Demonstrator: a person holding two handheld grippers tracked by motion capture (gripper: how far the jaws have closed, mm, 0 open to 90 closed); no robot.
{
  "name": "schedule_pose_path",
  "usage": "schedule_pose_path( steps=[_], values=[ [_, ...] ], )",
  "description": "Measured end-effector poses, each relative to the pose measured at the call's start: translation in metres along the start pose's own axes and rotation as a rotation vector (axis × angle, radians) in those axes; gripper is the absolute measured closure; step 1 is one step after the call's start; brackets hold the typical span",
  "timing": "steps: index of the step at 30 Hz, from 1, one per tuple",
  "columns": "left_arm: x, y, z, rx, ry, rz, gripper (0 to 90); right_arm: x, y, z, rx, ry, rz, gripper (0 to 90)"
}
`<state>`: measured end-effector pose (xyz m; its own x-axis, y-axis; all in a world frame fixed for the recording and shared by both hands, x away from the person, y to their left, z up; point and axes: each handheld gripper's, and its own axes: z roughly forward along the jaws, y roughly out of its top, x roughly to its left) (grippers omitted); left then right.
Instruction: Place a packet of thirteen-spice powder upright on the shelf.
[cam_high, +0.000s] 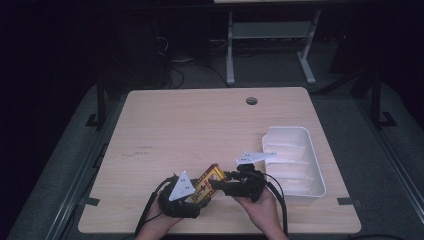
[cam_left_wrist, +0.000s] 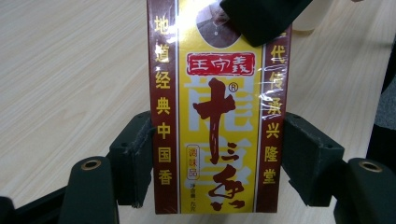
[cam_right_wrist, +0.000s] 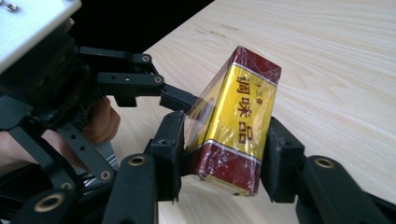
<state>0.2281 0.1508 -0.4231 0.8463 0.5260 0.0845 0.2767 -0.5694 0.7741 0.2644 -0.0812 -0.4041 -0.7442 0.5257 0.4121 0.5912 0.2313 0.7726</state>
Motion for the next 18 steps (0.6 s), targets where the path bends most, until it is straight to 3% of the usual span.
schedule_pose_path(
  steps=[9, 11, 13, 15, 18],
  values=[
    [-0.0010, 0.0001, 0.0060, 0.017, 0.011, 0.015, 30.1, 0.0045, 0.0008, 0.0001, 0.001, -0.012, -0.024, 64.0],
    [0.0000, -0.0004, 0.0064, 0.019, -0.003, 0.012, 29.1, 0.0066, 0.0010, 0.0004, 0.005, -0.012, -0.037, 67.1],
    [0.0007, -0.0008, 0.0058, 0.013, -0.016, 0.012, 34.4, 0.0076, 0.0010, 0.0005, 0.006, -0.018, -0.049, 67.5],
    [0.0019, -0.0012, 0.0049, 0.008, -0.029, 0.005, 33.3, 0.0103, 0.0009, 0.0008, 0.023, -0.064, -0.096, 67.6],
    [0.0038, -0.0022, 0.0045, 0.006, -0.042, -0.005, 31.4, 0.0094, 0.0013, -0.0001, 0.029, -0.062, -0.100, 67.7]
  ],
)
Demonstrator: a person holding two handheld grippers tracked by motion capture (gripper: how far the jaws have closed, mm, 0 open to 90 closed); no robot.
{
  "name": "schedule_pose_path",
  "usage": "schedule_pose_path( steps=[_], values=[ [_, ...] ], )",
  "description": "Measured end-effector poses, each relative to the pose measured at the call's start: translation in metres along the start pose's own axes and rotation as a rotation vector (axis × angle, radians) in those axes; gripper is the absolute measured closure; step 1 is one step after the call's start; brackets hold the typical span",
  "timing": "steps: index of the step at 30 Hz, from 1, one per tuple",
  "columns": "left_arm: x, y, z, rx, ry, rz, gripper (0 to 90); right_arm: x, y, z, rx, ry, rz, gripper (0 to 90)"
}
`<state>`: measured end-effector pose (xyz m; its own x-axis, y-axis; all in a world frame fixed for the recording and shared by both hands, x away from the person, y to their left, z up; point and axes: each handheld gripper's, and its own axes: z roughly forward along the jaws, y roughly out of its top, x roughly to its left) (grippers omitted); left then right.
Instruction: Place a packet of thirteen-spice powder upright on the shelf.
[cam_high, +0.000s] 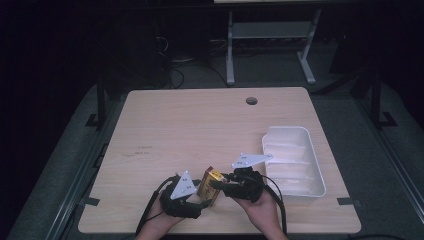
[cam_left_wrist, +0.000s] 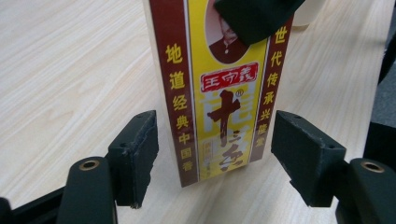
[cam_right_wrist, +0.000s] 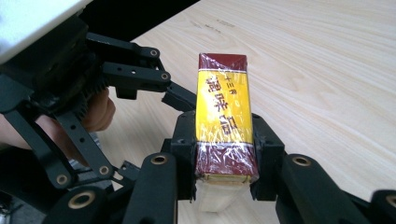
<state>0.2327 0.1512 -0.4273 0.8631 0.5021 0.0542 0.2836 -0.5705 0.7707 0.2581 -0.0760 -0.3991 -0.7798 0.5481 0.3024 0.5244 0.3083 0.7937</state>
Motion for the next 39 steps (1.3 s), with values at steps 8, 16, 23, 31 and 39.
schedule_pose_path(
  steps=[8, 16, 23, 31, 39],
  values=[
    [0.007, -0.003, -0.004, -0.016, -0.009, -0.038, 30.7, 0.000, 0.002, -0.004, 0.025, -0.039, -0.063, 67.6],
    [0.016, -0.006, -0.009, -0.019, 0.005, -0.067, 28.4, -0.003, 0.004, -0.010, 0.038, -0.034, -0.097, 67.6],
    [0.028, -0.011, -0.015, -0.029, 0.018, -0.107, 27.6, -0.006, 0.005, -0.014, 0.046, -0.033, -0.116, 67.6],
    [0.041, -0.017, -0.020, -0.028, 0.034, -0.138, 26.4, -0.008, 0.006, -0.016, 0.057, -0.015, -0.125, 67.6],
    [0.054, -0.024, -0.027, -0.033, 0.059, -0.164, 25.4, -0.012, 0.014, -0.028, 0.066, 0.015, -0.172, 67.6]
  ],
)
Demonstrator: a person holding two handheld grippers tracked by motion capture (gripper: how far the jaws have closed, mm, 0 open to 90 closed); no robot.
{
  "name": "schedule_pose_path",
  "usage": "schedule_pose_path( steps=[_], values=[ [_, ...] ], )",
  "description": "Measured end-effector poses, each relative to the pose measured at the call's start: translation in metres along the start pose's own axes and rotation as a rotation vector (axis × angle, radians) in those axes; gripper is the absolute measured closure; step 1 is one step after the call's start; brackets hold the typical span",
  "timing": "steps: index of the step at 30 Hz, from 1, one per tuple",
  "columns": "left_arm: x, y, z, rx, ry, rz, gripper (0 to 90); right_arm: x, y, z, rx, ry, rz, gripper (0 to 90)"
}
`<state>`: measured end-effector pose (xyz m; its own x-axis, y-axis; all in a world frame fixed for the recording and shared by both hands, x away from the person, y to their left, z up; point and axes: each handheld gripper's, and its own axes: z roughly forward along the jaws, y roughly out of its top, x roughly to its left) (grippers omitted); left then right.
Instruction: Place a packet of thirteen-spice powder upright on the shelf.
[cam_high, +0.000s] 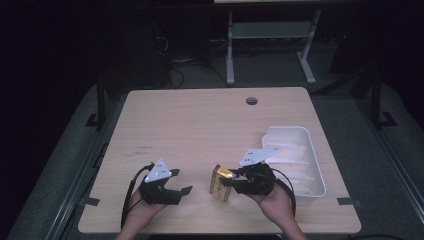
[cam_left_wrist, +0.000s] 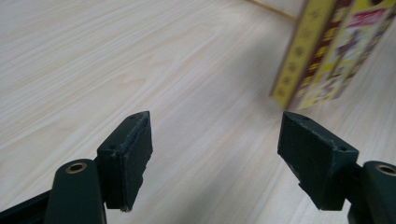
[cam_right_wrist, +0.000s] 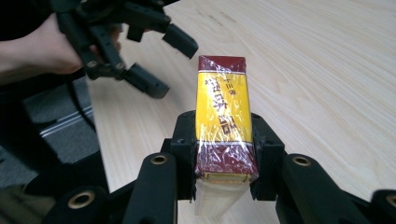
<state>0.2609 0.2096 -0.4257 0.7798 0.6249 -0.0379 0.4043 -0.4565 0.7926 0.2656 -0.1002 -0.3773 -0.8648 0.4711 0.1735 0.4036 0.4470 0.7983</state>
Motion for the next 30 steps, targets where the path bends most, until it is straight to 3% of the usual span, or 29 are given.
schedule_pose_path(
  steps=[9, 15, 21, 30],
  values=[
    [0.017, -0.005, -0.009, -0.012, 0.019, -0.039, 24.6, -0.010, 0.008, -0.024, -0.001, 0.020, -0.036, 67.6],
    [0.023, -0.007, -0.012, -0.017, 0.025, -0.047, 24.9, -0.015, 0.011, -0.037, 0.004, 0.041, -0.053, 67.6],
    [0.029, -0.009, -0.014, -0.017, 0.034, -0.055, 24.8, -0.018, 0.018, -0.046, 0.027, 0.026, -0.080, 67.6],
    [0.038, -0.012, -0.018, -0.022, 0.048, -0.078, 24.7, -0.024, 0.026, -0.062, 0.034, 0.043, -0.098, 67.6]
  ],
)
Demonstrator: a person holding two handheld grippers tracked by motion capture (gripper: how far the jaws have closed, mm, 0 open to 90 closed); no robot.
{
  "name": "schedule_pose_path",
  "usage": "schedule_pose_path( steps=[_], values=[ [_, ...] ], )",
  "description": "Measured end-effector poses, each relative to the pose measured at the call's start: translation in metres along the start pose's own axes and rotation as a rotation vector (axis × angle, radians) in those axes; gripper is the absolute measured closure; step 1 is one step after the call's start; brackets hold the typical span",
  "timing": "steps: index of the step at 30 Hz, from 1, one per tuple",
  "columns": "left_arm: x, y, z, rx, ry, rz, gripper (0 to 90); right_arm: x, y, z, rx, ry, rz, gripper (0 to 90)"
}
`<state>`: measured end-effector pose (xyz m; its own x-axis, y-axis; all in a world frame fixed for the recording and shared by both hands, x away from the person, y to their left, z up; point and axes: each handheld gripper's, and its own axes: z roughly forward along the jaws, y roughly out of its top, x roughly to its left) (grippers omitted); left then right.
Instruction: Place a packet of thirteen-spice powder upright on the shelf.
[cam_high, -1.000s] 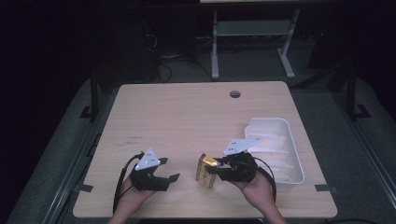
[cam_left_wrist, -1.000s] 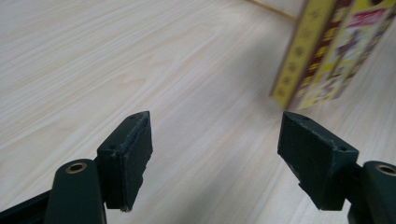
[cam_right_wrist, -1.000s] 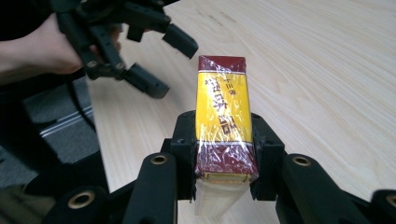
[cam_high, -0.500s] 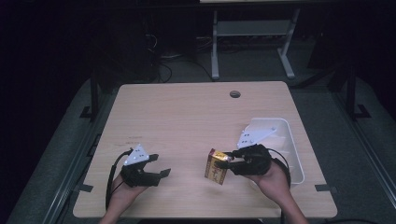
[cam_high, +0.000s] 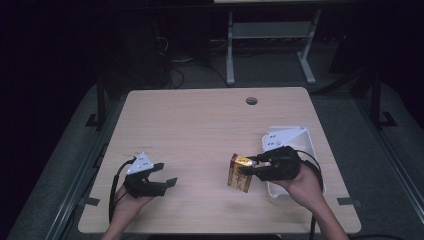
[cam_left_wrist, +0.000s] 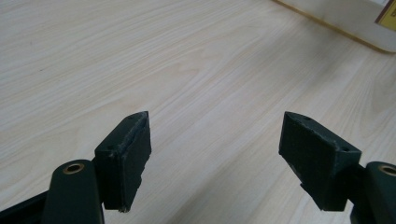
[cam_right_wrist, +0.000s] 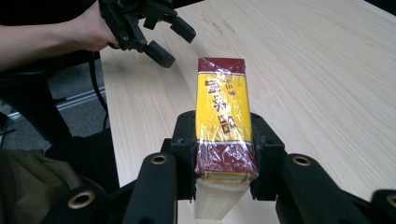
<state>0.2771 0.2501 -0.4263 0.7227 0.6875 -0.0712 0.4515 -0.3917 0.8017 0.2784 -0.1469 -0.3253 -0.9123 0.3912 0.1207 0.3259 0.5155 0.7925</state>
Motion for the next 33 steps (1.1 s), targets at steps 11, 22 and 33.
schedule_pose_path(
  steps=[11, 22, 33],
  values=[
    [0.007, -0.002, -0.003, -0.009, 0.011, -0.021, 24.6, -0.006, 0.007, -0.019, 0.013, 0.006, -0.032, 67.6],
    [0.010, -0.002, -0.005, -0.014, 0.014, -0.028, 24.4, -0.013, 0.010, -0.035, 0.021, 0.000, -0.044, 67.6],
    [0.013, -0.002, -0.006, -0.017, 0.019, -0.035, 24.4, -0.020, 0.006, -0.052, 0.028, -0.024, -0.043, 67.6]
  ],
)
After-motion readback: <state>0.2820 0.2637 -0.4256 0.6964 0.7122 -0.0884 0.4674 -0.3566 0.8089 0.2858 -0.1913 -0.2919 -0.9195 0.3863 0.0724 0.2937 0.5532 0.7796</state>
